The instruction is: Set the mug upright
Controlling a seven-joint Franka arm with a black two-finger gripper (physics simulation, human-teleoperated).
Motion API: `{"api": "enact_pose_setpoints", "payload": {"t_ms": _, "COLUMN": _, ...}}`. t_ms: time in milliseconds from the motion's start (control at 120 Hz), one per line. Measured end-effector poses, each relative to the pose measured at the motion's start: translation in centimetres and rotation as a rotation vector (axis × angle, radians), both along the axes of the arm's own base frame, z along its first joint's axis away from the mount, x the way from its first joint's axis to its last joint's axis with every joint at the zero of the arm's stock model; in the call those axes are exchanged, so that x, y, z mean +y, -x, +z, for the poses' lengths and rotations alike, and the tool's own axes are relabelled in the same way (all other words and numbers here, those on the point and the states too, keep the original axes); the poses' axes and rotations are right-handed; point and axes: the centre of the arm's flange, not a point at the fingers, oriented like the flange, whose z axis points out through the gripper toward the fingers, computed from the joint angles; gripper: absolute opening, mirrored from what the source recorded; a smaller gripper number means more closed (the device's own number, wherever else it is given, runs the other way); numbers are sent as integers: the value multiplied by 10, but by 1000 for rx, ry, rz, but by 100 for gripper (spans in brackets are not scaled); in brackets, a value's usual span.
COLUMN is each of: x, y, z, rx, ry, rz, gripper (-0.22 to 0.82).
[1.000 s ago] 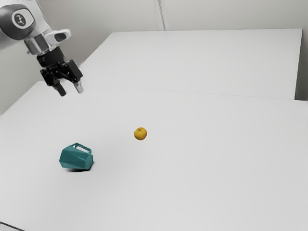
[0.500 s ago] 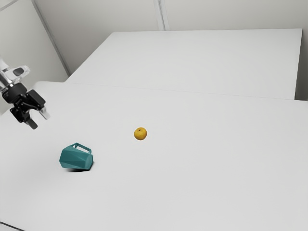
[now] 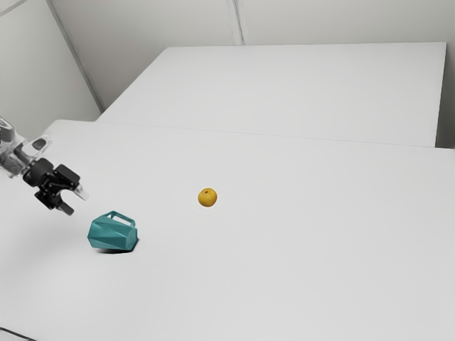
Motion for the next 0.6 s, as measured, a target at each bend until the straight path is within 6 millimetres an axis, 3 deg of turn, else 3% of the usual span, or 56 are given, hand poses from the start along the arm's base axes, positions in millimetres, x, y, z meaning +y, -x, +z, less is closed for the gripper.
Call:
{"api": "enact_pose_setpoints", "payload": {"t_ms": 333, "x": 0, "y": -5, "z": -58, "rx": -55, "ry": 93, "rz": -5, "gripper": 60}}
{"api": "enact_pose_setpoints", "payload": {"t_ms": 467, "x": -12, "y": 1, "z": -66, "rx": -78, "ry": 150, "rz": -25, "gripper": 60}}
{"api": "enact_pose_setpoints", "payload": {"t_ms": 600, "x": -25, "y": 13, "z": -59, "rx": -124, "ry": 200, "rz": -24, "gripper": 60}}
